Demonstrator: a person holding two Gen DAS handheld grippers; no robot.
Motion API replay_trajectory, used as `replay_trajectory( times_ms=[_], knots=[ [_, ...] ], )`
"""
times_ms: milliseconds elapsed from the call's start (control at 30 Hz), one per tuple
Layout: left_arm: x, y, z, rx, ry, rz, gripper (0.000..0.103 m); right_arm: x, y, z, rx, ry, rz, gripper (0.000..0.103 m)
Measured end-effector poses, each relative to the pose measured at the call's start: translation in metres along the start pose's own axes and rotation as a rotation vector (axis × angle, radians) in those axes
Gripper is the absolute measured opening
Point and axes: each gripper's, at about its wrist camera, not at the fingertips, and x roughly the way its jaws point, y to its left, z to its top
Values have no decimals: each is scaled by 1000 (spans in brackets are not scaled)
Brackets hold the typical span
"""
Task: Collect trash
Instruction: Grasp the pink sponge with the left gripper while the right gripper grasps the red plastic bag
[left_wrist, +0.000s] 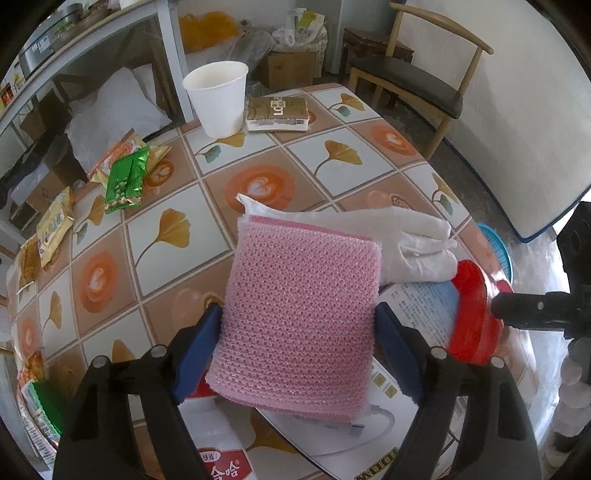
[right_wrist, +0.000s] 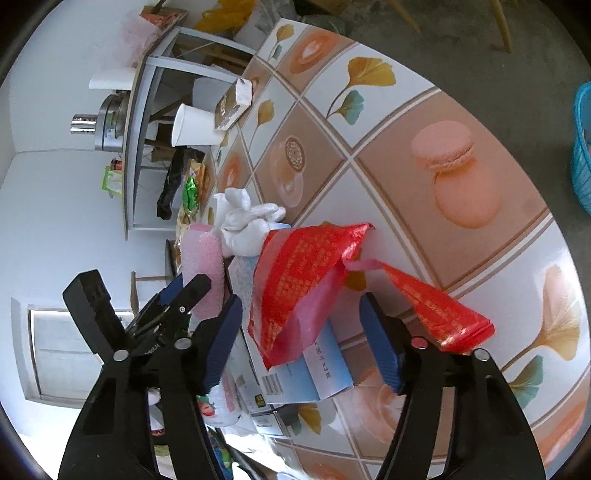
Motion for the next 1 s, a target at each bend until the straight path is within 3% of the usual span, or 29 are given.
replay_trajectory(
  times_ms=[633,1000],
  knots=[
    [-43,-11,-19,13,-158,61,79,-22,-8,-7,9,-57,76,8],
    [-66,-19,-31,15,-222,69,79,-33,-3,-11,-20,-81,90,2]
  ],
)
